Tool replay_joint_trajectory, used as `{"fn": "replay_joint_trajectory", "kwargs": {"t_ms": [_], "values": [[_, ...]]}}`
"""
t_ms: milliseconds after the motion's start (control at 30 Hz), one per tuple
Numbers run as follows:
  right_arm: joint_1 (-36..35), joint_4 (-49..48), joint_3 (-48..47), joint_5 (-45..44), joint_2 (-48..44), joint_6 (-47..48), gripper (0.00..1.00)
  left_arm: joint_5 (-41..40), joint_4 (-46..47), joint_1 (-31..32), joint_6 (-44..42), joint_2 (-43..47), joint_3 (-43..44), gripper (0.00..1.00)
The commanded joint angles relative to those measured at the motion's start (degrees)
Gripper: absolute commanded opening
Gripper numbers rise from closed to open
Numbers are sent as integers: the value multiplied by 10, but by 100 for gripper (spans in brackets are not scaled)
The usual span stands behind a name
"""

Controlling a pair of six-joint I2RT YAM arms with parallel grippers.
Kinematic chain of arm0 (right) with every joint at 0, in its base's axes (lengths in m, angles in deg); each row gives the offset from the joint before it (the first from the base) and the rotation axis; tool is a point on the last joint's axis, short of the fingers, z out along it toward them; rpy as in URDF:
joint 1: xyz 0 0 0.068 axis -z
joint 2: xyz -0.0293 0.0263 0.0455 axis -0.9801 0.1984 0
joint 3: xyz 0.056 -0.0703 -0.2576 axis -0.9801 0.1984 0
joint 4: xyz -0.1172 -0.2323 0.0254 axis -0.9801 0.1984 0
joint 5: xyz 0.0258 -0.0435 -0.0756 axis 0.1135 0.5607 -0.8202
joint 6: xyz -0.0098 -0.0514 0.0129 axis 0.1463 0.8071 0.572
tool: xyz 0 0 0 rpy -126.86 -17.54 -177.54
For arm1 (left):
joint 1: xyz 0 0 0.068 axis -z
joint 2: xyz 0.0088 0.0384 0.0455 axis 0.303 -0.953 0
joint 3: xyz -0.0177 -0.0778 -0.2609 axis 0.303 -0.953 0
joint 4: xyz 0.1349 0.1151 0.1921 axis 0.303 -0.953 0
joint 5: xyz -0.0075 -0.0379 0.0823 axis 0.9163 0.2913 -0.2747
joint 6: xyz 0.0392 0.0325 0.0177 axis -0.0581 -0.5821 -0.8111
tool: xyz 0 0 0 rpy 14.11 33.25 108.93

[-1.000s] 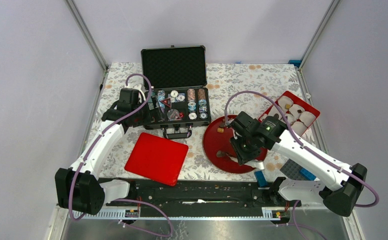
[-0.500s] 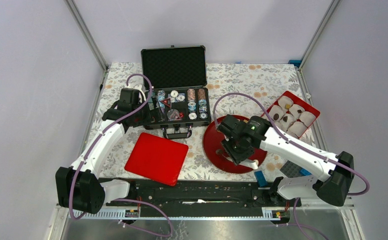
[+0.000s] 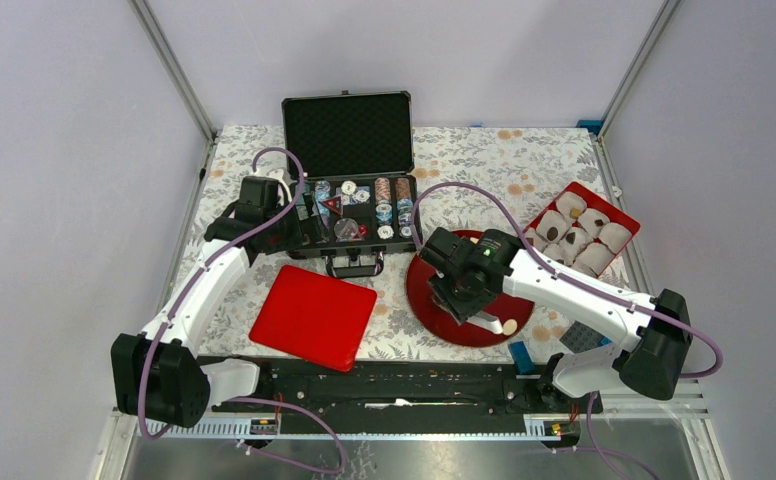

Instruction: Pack the chocolate

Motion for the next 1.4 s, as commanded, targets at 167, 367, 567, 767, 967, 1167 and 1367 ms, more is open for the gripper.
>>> {"fn": "replay_joint_trajectory", "kwargs": {"t_ms": [167, 367, 567, 767, 967, 1167, 1367], "values": [[-6, -3, -22, -28, 6, 6, 37, -12, 16, 2, -12, 7, 4, 99], [-5, 8, -45, -58, -4, -9, 25, -11, 16, 2, -12, 7, 5, 99], [5, -1, -62, -126, -46, -40, 21, -2, 17, 2, -12, 9, 10, 99], [112, -8, -68, -129, -88, -49, 18, 5, 17, 2, -12, 13, 16, 99], [275, -17, -65, -140, -133, -45, 18, 6, 4, 2, -15, 7, 29, 99], [421, -43, -51, -128, -131, -23, 18, 3, 4, 2, -15, 1, 29, 99], [551, -91, -44, -109, -106, 3, 17, -13, 4, 2, -19, -10, 36, 99]]}}
